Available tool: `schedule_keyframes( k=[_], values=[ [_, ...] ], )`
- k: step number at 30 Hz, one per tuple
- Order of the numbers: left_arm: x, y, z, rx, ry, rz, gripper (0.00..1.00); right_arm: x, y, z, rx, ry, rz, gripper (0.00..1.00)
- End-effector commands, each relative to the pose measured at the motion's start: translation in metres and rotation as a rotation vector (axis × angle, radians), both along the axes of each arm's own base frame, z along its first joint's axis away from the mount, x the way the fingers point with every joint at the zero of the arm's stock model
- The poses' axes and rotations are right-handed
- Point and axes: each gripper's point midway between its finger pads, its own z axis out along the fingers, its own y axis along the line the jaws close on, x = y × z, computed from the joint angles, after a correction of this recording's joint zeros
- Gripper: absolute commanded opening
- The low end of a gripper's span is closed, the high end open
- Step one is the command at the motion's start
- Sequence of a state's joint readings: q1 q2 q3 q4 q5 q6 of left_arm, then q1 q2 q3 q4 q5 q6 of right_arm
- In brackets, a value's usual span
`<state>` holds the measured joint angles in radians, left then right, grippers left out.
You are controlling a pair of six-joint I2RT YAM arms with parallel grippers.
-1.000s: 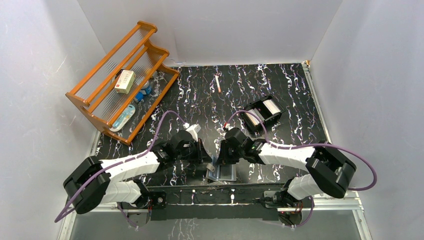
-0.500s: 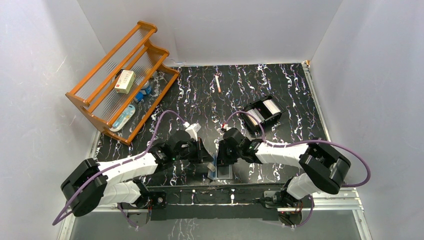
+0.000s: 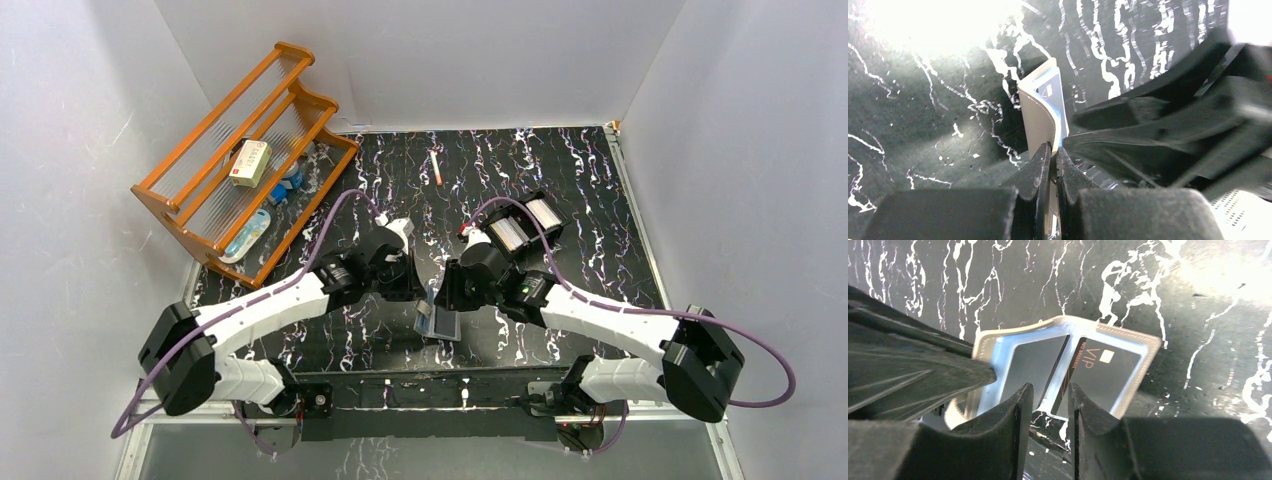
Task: Put the credit cards into the card holder
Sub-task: Turn over the card slot in the card holder.
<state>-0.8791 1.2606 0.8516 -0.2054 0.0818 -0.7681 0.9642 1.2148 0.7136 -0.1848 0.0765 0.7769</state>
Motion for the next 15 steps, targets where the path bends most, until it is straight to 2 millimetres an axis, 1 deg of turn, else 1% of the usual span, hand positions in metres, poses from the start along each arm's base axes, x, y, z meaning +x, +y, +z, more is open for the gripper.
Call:
schedule_keyframes(
  k=[1,5,10,12,15],
  values=[
    [-0.007,0.013,-0.02,0.124,0.081,0.008,0.0,0.02,-0.012,0.025,-0.044,-0.119,-0.049,0.42],
    [-0.002,0.014,-0.024,0.143,0.085,0.038,0.0,0.033,-0.026,0.037,-0.101,-0.192,-0.08,0.47],
    [0.004,0.014,-0.017,0.175,0.072,0.048,0.0,0.049,-0.042,0.046,-0.14,-0.252,-0.112,0.5],
    [0.003,0.01,-0.016,0.157,0.078,0.047,0.0,0.055,-0.046,0.049,-0.151,-0.268,-0.117,0.51],
    [0.002,-0.002,-0.01,0.044,0.063,0.03,0.0,0.068,-0.056,0.055,-0.193,-0.301,-0.118,0.52]
  ],
)
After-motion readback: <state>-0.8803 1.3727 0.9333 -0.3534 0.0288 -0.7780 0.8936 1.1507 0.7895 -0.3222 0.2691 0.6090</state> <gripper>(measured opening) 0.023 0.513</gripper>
